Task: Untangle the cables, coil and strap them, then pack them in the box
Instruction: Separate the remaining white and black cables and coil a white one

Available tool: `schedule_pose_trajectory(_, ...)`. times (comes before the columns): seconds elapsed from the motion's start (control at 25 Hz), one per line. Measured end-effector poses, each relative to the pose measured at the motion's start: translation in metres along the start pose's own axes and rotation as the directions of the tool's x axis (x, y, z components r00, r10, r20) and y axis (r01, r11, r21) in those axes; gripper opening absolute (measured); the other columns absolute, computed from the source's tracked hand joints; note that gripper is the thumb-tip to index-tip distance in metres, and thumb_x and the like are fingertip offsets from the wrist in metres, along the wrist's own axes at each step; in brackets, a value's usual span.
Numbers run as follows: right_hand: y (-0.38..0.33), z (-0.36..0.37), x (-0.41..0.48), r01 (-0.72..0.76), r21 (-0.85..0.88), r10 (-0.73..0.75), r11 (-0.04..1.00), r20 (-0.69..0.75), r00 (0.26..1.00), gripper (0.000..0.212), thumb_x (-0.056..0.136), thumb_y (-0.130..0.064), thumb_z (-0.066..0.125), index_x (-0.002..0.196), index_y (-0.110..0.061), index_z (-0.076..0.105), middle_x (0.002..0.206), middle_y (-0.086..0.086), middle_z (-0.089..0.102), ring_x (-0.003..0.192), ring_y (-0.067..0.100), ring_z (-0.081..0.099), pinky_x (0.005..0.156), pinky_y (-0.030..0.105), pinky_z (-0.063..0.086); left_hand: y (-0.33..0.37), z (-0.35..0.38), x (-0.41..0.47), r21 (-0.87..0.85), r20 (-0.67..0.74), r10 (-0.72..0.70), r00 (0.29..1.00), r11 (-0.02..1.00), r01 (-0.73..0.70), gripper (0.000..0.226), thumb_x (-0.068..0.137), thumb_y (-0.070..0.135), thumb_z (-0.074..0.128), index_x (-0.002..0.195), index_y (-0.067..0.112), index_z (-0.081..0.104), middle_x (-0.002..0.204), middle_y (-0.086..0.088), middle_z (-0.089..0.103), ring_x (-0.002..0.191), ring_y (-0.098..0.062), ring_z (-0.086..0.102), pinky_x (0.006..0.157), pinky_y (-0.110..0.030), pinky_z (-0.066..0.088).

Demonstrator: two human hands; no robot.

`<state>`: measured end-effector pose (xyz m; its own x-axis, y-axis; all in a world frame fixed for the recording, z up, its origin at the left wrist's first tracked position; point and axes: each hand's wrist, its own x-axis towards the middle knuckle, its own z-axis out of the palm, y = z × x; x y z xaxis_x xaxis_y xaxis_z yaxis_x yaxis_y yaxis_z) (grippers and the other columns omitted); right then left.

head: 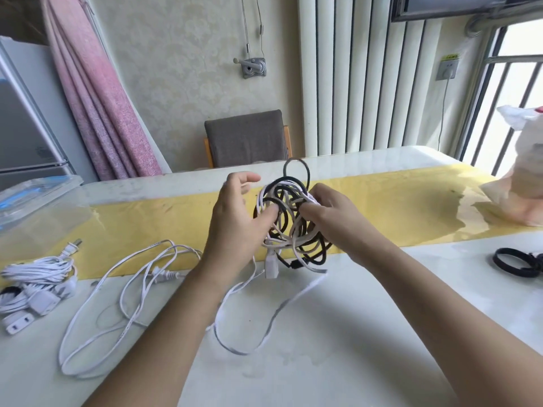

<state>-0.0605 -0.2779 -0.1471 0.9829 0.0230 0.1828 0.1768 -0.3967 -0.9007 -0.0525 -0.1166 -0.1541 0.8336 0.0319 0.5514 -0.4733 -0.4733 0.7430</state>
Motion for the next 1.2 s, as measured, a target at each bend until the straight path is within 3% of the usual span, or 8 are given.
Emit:
schedule_pose_trajectory(0.08, 0.001, 0.002, 0.000, -0.015, 0.021, 0.017, 1.000, -0.063, 0.998, 0.019, 0.084, -0.014, 0.056, 0.072, -0.011, 0.041, 0.060, -0.002, 0.044, 0.046, 0.011, 0.041, 0.044, 0.023, 0.033, 0.017, 0.010, -0.013, 0.191, -0.077, 0.149, 0.986, 0.973, -0.132, 0.023, 0.081, 0.029, 0.072, 0.089, 0.020, 0.052, 0.087, 0.006, 0.060, 0.078, -0.008, 0.053, 0.073, -0.020, 0.042)
schedule_pose_trajectory(0.24, 0.003, -0.006, 0.003, 0.036, 0.102, -0.022, 0.994, -0.140, 0.990, 0.025, 0.079, -0.002, 0.058, 0.067, -0.012, 0.038, 0.058, 0.000, 0.044, 0.041, 0.010, 0.042, 0.041, 0.025, 0.038, 0.024, 0.023, -0.023, 0.199, 0.130, -0.125, 0.984, 0.975, 0.098, 0.033, 0.078, 0.053, 0.068, 0.085, 0.022, 0.058, 0.065, 0.007, 0.062, 0.065, -0.009, 0.061, 0.060, -0.024, 0.045)
schedule_pose_trajectory(0.4, 0.003, -0.007, 0.002, 0.040, 0.242, -0.014, 0.970, -0.107, 0.994, 0.022, 0.078, 0.004, 0.058, 0.087, -0.011, 0.044, 0.074, 0.007, 0.059, 0.055, 0.016, 0.050, 0.046, 0.023, 0.037, 0.013, 0.013, -0.014, 0.000, 0.175, -0.157, 0.972, 0.987, 0.159, 0.017, 0.077, 0.034, 0.078, 0.076, 0.019, 0.070, 0.062, 0.003, 0.067, 0.057, -0.007, 0.059, 0.057, -0.019, 0.044)
schedule_pose_trajectory(0.68, 0.002, -0.005, -0.001, 0.186, 0.292, -0.224, 0.938, 0.103, 0.969, 0.078, 0.074, 0.020, 0.056, 0.129, -0.035, 0.049, 0.122, 0.003, 0.053, 0.085, 0.015, 0.061, 0.078, 0.036, 0.058, 0.010, 0.009, -0.011, 0.208, 0.202, -0.080, 0.976, 0.978, 0.037, 0.021, 0.090, 0.026, 0.062, 0.074, 0.014, 0.061, 0.060, 0.005, 0.061, 0.056, -0.011, 0.055, 0.060, -0.027, 0.044)
schedule_pose_trajectory(0.8, -0.001, -0.012, 0.000, 0.204, 0.301, -0.263, 0.932, 0.173, 0.949, 0.078, 0.072, 0.023, 0.061, 0.129, -0.029, 0.050, 0.120, 0.007, 0.051, 0.081, 0.020, 0.061, 0.074, 0.038, 0.059, 0.013, 0.006, -0.007, -0.033, 0.267, -0.180, 0.947, 0.980, 0.195, 0.027, 0.097, 0.019, 0.052, 0.072, 0.011, 0.056, 0.047, 0.007, 0.054, 0.045, -0.015, 0.050, 0.054, -0.029, 0.046)
schedule_pose_trajectory(0.96, 0.002, -0.018, 0.004, 0.330, 0.263, -0.320, 0.907, -0.079, 0.944, 0.076, 0.069, 0.016, 0.068, 0.125, -0.031, 0.049, 0.109, -0.007, 0.057, 0.092, 0.019, 0.061, 0.079, 0.038, 0.056, 0.026, 0.003, -0.008, -0.342, 0.420, -0.217, 0.881, 0.861, 0.376, 0.027, 0.099, 0.011, 0.046, 0.073, 0.008, 0.051, 0.045, 0.011, 0.028, 0.038, -0.007, 0.027, 0.041, -0.021, 0.038)
schedule_pose_trajectory(1.08, 0.009, -0.019, 0.007, 0.472, -0.118, -0.481, 0.874, -0.347, 0.805, 0.080, 0.069, 0.006, 0.073, 0.132, -0.033, 0.043, 0.116, -0.005, 0.048, 0.103, 0.011, 0.053, 0.084, 0.019, 0.045, 0.036, 0.006, -0.013, -0.426, 0.533, -0.228, 0.815, 0.760, 0.491, 0.026, 0.099, 0.011, 0.045, 0.073, 0.009, 0.048, 0.046, 0.010, 0.023, 0.037, -0.003, 0.020, 0.035, -0.015, 0.025)
schedule_pose_trajectory(1.2, 0.025, -0.016, 0.014, 0.351, -0.554, -0.603, 0.755, -0.374, 0.705, 0.082, 0.075, 0.001, 0.069, 0.142, -0.031, 0.034, 0.111, 0.003, 0.043, 0.088, 0.025, 0.054, 0.064, 0.034, 0.047, 0.035, 0.011, -0.015, -0.459, 0.608, -0.236, 0.758, 0.674, 0.578, 0.026, 0.099, 0.010, 0.044, 0.073, 0.010, 0.048, 0.048, 0.009, 0.024, 0.037, -0.002, 0.018, 0.033, -0.012, 0.019)
